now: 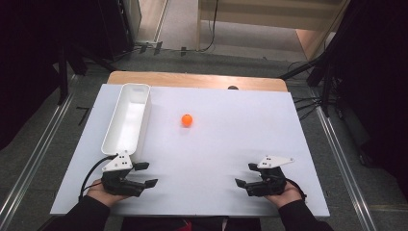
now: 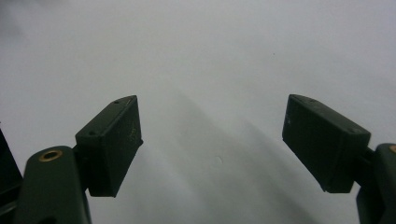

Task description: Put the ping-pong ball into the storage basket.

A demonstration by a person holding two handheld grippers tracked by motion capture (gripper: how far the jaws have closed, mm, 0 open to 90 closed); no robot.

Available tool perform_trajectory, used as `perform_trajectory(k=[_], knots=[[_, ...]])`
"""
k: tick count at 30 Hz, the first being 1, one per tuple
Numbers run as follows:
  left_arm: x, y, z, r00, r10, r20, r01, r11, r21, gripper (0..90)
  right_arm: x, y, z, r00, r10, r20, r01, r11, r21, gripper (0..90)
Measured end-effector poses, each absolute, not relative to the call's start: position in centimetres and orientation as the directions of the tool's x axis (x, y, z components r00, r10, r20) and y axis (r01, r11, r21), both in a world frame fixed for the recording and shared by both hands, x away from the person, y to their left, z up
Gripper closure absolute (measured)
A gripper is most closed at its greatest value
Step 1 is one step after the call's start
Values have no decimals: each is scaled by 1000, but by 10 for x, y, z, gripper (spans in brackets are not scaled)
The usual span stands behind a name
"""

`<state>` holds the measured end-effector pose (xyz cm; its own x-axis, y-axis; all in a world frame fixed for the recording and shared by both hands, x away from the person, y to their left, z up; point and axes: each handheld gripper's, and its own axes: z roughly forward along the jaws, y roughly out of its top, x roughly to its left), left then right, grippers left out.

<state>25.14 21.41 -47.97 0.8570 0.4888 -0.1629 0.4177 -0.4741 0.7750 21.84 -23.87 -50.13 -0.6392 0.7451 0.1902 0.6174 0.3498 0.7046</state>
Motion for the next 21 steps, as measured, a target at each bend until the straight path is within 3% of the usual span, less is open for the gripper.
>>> perform_trajectory(k=[21], knots=[[250, 215, -480, 860, 484, -163, 415, -476, 775, 310, 219, -238, -502, -635, 749, 190, 624, 352, 698, 185]])
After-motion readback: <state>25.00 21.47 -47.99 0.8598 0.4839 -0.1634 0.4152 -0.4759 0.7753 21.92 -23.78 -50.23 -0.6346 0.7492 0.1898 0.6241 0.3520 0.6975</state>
